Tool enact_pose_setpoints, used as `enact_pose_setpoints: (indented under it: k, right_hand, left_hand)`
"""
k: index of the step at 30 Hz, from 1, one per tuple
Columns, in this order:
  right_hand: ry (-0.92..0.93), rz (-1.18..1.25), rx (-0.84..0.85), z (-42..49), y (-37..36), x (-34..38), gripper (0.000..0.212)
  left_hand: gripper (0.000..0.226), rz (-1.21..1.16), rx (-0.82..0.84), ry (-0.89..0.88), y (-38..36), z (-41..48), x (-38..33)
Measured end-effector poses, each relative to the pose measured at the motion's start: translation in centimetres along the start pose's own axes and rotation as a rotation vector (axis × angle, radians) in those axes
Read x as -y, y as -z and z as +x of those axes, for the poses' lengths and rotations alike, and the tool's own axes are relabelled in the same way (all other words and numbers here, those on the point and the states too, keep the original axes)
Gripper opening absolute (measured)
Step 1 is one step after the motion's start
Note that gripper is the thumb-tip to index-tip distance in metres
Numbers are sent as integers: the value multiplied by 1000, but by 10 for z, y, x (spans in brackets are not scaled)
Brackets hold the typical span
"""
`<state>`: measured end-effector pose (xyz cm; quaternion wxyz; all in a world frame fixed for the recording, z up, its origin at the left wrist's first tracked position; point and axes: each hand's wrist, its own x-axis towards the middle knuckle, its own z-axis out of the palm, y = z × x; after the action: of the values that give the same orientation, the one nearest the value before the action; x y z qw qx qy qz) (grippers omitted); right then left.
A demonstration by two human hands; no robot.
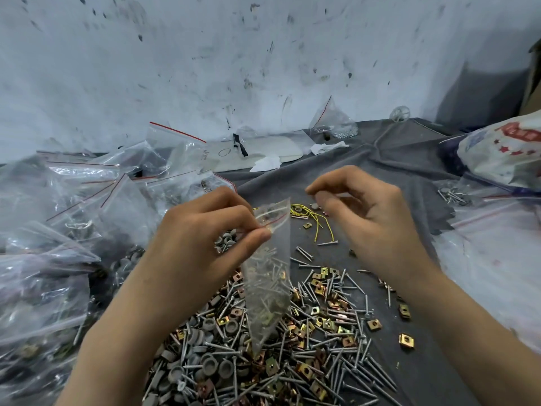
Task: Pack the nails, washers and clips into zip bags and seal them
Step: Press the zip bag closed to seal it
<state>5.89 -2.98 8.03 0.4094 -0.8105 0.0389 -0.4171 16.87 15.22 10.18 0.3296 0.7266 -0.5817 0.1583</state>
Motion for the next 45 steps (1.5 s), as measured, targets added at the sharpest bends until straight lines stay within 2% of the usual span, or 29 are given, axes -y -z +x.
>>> enact_pose_setpoints:
  k: [1, 2, 4, 6, 8, 12, 19, 25, 32, 37, 41, 45]
  right_hand:
    - [-79, -44, -1, 1, -3, -11, 14]
    - [-168, -136, 67, 0, -6, -24, 15]
    - [-315, -328, 287, -6, -14, -53, 11]
    - [-392, -475, 443, -17, -21, -78, 15]
    - [-448, -574, 524, -26, -25, -94, 21]
    - [-430, -675, 545, -31, -29, -102, 18]
    - [-498, -564, 563, -22, -29, -107, 6]
    - [-406, -540, 400, 16, -33, -118, 20]
    - [-328, -543, 474, 54, -78, -124, 30]
    - [-236, -697, 560, 75, -117, -129, 37]
    - [-181, -794, 681, 79, -134, -132, 28]
    - [-74, -910, 641, 79, -139, -133, 22]
  left_hand:
    - [21, 3, -6, 4, 0, 0, 0]
    - [22, 5, -12, 8, 1, 0, 1]
    - [21, 16, -30, 10, 1, 0, 2]
    - [19, 33, -52, 9, 3, 0, 4]
    - [18, 43, -77, 20, 5, 0, 8]
    - [17, 39, -108, 57, 10, -2, 14]
    - [29, 11, -132, 144, 14, -7, 25]
    - [14, 45, -180, 260, 21, -8, 35]
    - [9, 116, -162, 302, 26, -12, 49]
    - [8, 94, -159, 329, 29, -14, 54]
    - [10, 61, -153, 355, 31, -16, 55]
    - [8, 23, -129, 366, 29, -15, 55]
